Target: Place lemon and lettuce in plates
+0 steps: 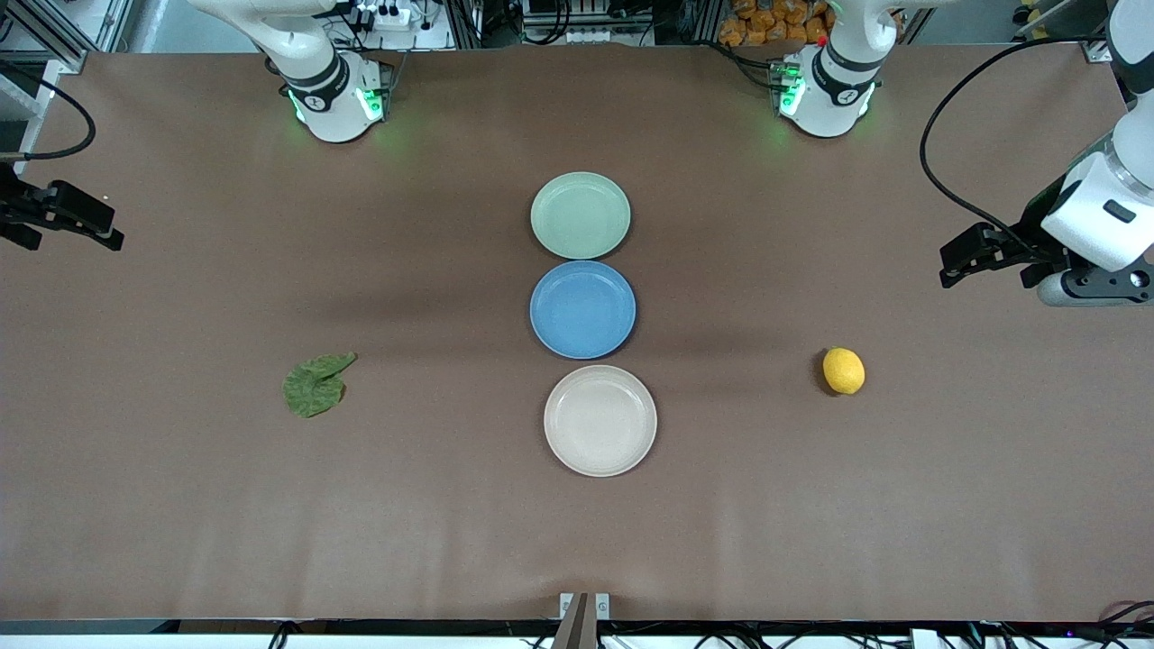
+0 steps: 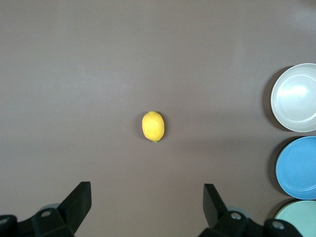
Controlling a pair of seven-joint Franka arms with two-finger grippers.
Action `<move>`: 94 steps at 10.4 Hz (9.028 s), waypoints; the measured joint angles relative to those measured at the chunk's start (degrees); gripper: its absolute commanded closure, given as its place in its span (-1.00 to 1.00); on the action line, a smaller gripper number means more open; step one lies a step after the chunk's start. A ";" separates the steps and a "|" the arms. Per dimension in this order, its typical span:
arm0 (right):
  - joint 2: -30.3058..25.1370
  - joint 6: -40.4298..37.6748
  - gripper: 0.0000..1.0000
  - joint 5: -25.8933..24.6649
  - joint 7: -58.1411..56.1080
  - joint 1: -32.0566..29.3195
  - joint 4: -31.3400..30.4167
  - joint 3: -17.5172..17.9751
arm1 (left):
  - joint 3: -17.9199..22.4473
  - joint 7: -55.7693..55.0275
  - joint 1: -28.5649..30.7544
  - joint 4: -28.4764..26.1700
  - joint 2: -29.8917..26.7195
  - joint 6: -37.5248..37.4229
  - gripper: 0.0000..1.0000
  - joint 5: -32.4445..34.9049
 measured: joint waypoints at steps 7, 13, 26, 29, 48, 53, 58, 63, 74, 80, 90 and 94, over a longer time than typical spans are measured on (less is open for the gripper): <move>0.01 -0.01 -1.00 0.00 -0.01 0.00 0.00 0.00 | -0.01 0.13 0.03 0.00 0.02 0.00 -1.00 0.00; 0.05 -0.03 -1.00 0.00 -0.01 0.00 -0.25 -0.01 | -0.01 0.23 0.02 -0.03 2.33 -0.31 -1.00 0.00; 2.03 4.19 -1.00 0.02 -3.37 -3.25 -3.00 -0.19 | -0.15 0.38 -0.42 -0.02 12.81 2.13 -1.00 1.17; 3.02 6.07 -1.00 0.02 -3.37 -3.03 -5.49 -0.12 | -0.16 0.41 -0.46 0.00 15.65 2.64 -1.00 1.26; 13.18 38.42 -1.00 0.04 7.35 1.68 -27.68 0.14 | -0.27 0.43 -1.44 -4.28 25.66 18.93 -1.00 1.27; 18.32 45.45 -1.00 0.04 14.37 4.72 -29.55 0.22 | 0.08 0.43 -0.91 -4.76 27.38 21.02 -1.00 1.27; 23.02 49.70 -1.00 -0.06 7.99 6.37 -29.50 0.35 | 0.08 0.13 -0.85 -4.82 27.86 21.06 -0.99 1.27; 26.02 50.98 -1.00 -0.07 -5.24 6.33 -29.48 0.06 | 0.08 0.01 -0.79 -6.56 29.06 24.35 -1.00 1.26; 29.44 54.12 0.79 -0.03 -7.79 6.04 -29.48 0.01 | 0.17 0.00 0.24 -17.43 29.81 38.70 -1.00 1.26; 29.33 54.02 1.00 0.16 -7.79 6.15 -29.42 0.59 | 0.10 0.00 0.22 -18.52 29.81 39.57 -1.00 1.26; 18.40 51.28 1.00 0.16 -7.74 5.89 -34.29 0.04 | -0.26 0.00 -0.02 -24.51 26.24 40.29 -1.00 1.27; 12.98 44.79 1.00 0.19 -0.83 8.72 -34.98 1.59 | -0.31 0.00 0.03 -26.93 26.40 43.99 -0.78 1.27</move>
